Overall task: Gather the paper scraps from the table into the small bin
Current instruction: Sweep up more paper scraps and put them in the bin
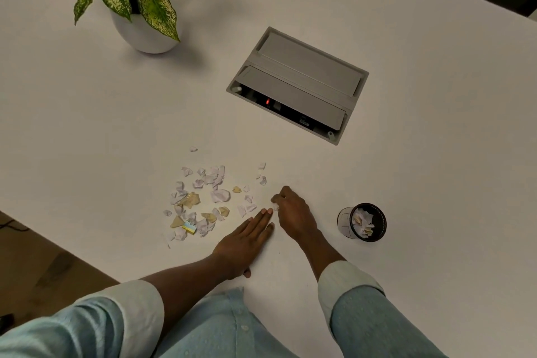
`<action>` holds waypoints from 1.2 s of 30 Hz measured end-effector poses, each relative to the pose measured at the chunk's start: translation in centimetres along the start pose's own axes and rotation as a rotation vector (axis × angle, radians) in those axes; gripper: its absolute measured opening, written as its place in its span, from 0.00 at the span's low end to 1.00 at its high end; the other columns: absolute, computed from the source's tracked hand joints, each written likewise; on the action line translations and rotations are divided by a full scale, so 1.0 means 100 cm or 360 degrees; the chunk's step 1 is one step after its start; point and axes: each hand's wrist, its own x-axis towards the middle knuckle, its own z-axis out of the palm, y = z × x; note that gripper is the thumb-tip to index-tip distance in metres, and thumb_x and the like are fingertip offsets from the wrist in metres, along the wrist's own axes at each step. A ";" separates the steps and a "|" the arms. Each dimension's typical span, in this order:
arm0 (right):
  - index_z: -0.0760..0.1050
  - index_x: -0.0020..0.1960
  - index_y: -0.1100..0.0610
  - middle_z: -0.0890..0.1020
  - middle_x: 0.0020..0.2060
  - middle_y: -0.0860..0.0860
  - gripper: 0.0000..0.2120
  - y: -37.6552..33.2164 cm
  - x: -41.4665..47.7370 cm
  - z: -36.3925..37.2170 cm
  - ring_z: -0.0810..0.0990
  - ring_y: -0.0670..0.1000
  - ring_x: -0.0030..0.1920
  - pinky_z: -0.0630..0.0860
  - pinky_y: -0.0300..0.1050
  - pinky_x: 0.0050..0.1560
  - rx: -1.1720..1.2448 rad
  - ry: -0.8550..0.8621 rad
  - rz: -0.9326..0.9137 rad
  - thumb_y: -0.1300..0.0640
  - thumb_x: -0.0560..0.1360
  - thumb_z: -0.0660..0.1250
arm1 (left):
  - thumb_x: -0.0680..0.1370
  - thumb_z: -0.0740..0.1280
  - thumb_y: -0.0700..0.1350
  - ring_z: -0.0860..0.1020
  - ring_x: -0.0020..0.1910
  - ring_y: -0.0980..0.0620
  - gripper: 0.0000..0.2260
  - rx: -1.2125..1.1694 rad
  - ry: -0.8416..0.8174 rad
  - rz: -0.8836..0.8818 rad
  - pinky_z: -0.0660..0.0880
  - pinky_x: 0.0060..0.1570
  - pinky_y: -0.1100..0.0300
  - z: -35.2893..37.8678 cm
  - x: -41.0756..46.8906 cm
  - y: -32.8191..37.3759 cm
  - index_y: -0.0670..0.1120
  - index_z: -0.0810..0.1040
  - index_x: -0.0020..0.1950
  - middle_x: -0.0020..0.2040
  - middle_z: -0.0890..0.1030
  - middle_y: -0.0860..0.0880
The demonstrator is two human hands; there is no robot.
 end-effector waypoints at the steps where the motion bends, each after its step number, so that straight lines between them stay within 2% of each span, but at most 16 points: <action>1: 0.77 0.66 0.58 0.76 0.61 0.54 0.17 0.000 -0.001 0.002 0.78 0.56 0.59 0.78 0.51 0.58 -0.0047 -0.0004 -0.0026 0.69 0.79 0.61 | 0.73 0.79 0.47 0.22 0.79 0.44 0.61 -0.0003 -0.0007 0.0003 0.34 0.80 0.51 0.000 0.000 0.000 0.45 0.31 0.84 0.80 0.22 0.43; 4: 0.77 0.58 0.58 0.76 0.57 0.54 0.12 -0.003 -0.005 0.005 0.77 0.55 0.57 0.78 0.49 0.55 -0.0140 0.0018 -0.0040 0.69 0.79 0.61 | 0.74 0.78 0.48 0.21 0.77 0.46 0.60 -0.0017 -0.0017 -0.0006 0.33 0.79 0.51 0.000 0.000 0.000 0.46 0.30 0.83 0.80 0.21 0.44; 7: 0.77 0.56 0.58 0.78 0.56 0.54 0.09 -0.004 -0.009 0.006 0.78 0.55 0.56 0.77 0.48 0.55 -0.0130 0.0027 0.0030 0.65 0.79 0.61 | 0.75 0.77 0.48 0.20 0.77 0.46 0.59 -0.0023 -0.0017 -0.0017 0.33 0.80 0.51 0.000 0.000 0.001 0.46 0.29 0.83 0.80 0.21 0.44; 11: 0.79 0.54 0.57 0.79 0.54 0.53 0.08 -0.004 -0.028 0.004 0.80 0.55 0.53 0.76 0.47 0.52 0.0035 0.0130 0.0242 0.62 0.78 0.63 | 0.75 0.77 0.44 0.23 0.79 0.44 0.58 -0.0060 0.0002 -0.0018 0.38 0.84 0.49 -0.001 0.000 0.002 0.45 0.31 0.83 0.81 0.22 0.44; 14: 0.80 0.51 0.56 0.80 0.49 0.51 0.06 -0.001 -0.054 -0.007 0.81 0.53 0.48 0.78 0.47 0.47 0.0224 0.0425 0.0380 0.63 0.77 0.67 | 0.74 0.78 0.42 0.25 0.80 0.43 0.59 -0.0083 0.0023 -0.0005 0.40 0.84 0.49 -0.002 -0.001 0.002 0.45 0.32 0.84 0.80 0.22 0.44; 17: 0.82 0.49 0.55 0.80 0.47 0.50 0.07 0.011 -0.086 -0.027 0.81 0.51 0.46 0.74 0.39 0.46 0.0346 0.0788 0.0488 0.65 0.75 0.71 | 0.73 0.79 0.43 0.26 0.81 0.43 0.60 -0.0080 0.0046 0.0026 0.40 0.84 0.49 -0.005 -0.001 0.001 0.44 0.33 0.84 0.81 0.23 0.44; 18: 0.82 0.49 0.55 0.81 0.47 0.50 0.07 0.018 -0.098 -0.034 0.82 0.52 0.47 0.73 0.39 0.47 0.0347 0.0889 0.0516 0.65 0.75 0.72 | 0.72 0.80 0.44 0.26 0.81 0.43 0.60 -0.0080 0.0046 0.0031 0.40 0.84 0.50 -0.006 -0.001 0.001 0.44 0.33 0.84 0.81 0.23 0.44; 20: 0.83 0.50 0.56 0.83 0.48 0.52 0.07 0.033 -0.118 -0.047 0.83 0.56 0.50 0.77 0.46 0.50 0.0271 0.1054 0.0588 0.65 0.74 0.74 | 0.72 0.81 0.46 0.26 0.81 0.43 0.61 -0.0068 0.0050 0.0036 0.38 0.83 0.51 -0.007 -0.002 0.001 0.43 0.34 0.84 0.81 0.24 0.43; 22: 0.83 0.50 0.57 0.84 0.49 0.54 0.07 0.048 -0.132 -0.056 0.84 0.59 0.50 0.80 0.50 0.48 0.0195 0.1140 0.0728 0.65 0.74 0.74 | 0.72 0.81 0.48 0.26 0.81 0.43 0.61 -0.0034 0.0047 0.0042 0.37 0.82 0.52 -0.007 -0.004 0.001 0.43 0.34 0.84 0.81 0.24 0.42; 26: 0.82 0.51 0.57 0.82 0.47 0.55 0.05 0.072 -0.142 -0.064 0.82 0.60 0.45 0.79 0.51 0.40 0.0129 0.1138 0.0891 0.62 0.76 0.72 | 0.71 0.82 0.49 0.27 0.81 0.42 0.61 0.0034 0.0061 0.0047 0.38 0.82 0.51 -0.008 -0.003 0.003 0.42 0.36 0.85 0.82 0.25 0.41; 30: 0.82 0.55 0.59 0.82 0.50 0.57 0.08 0.084 -0.139 -0.061 0.81 0.61 0.52 0.77 0.52 0.43 0.0086 0.1028 0.0890 0.66 0.77 0.69 | 0.72 0.81 0.47 0.30 0.82 0.40 0.59 0.0137 0.0056 0.0037 0.41 0.83 0.47 -0.011 -0.005 0.007 0.39 0.39 0.85 0.82 0.29 0.38; 33: 0.81 0.58 0.58 0.81 0.52 0.57 0.13 0.084 -0.136 -0.061 0.79 0.61 0.55 0.78 0.53 0.46 0.0094 0.0988 0.0875 0.68 0.76 0.67 | 0.77 0.77 0.46 0.35 0.84 0.39 0.50 0.0108 0.0034 0.0035 0.46 0.84 0.45 -0.015 -0.006 0.010 0.38 0.44 0.85 0.84 0.33 0.37; 36: 0.81 0.57 0.57 0.81 0.51 0.56 0.15 0.077 -0.132 -0.061 0.80 0.61 0.54 0.77 0.53 0.47 0.0133 0.1055 0.0846 0.70 0.74 0.66 | 0.80 0.72 0.49 0.45 0.86 0.38 0.37 0.0006 0.0089 -0.0024 0.53 0.83 0.45 -0.019 -0.013 0.008 0.38 0.58 0.82 0.86 0.44 0.36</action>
